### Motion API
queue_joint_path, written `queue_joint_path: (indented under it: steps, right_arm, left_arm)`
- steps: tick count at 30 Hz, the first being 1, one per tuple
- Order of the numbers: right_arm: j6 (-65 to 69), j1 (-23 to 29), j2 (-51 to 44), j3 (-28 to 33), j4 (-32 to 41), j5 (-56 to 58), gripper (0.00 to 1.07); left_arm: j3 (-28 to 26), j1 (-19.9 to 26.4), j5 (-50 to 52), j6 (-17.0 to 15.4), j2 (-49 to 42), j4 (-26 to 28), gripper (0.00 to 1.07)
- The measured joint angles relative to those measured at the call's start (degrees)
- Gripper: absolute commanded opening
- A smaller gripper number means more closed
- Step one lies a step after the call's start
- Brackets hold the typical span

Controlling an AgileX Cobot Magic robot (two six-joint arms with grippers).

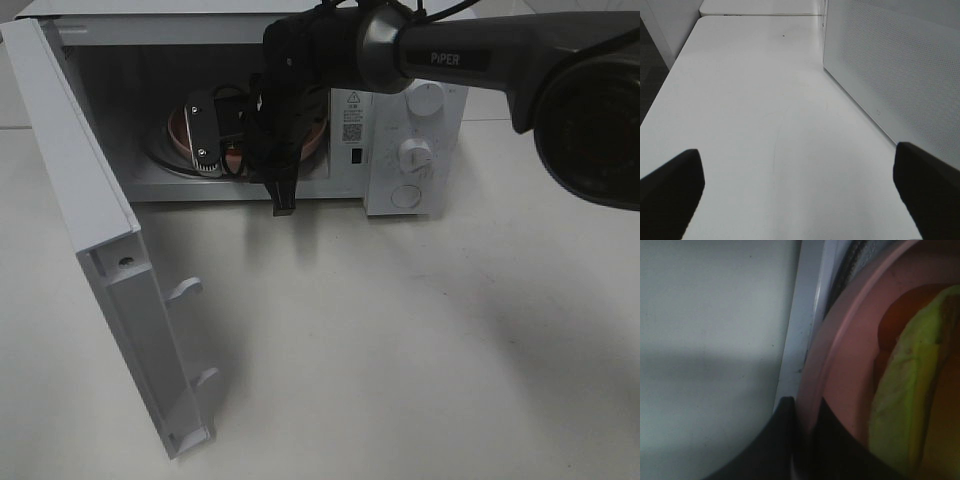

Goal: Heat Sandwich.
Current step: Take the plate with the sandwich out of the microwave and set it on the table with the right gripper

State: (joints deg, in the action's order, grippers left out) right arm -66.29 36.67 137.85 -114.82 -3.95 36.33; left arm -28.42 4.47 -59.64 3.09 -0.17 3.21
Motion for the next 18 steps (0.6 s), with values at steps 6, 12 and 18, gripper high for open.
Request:
queue_joint_path:
  steps: [6, 12, 18]
  right_arm:
    - [-4.30, 0.00, -2.98, 5.04, 1.83, -0.74, 0.00]
    - [-8.14, 0.00, -6.47, 11.34, 3.09, -3.44, 0.00]
    - [-12.03, 0.06, -11.00, 18.51, 3.61, -7.16, 0.00]
  left_arm:
    - [0.00, 0.00, 0.00, 0.00, 0.00, 0.00, 0.97]
    - [0.00, 0.00, 0.00, 0.00, 0.00, 0.00, 0.97]
    - [0.00, 0.00, 0.00, 0.00, 0.00, 0.00, 0.97]
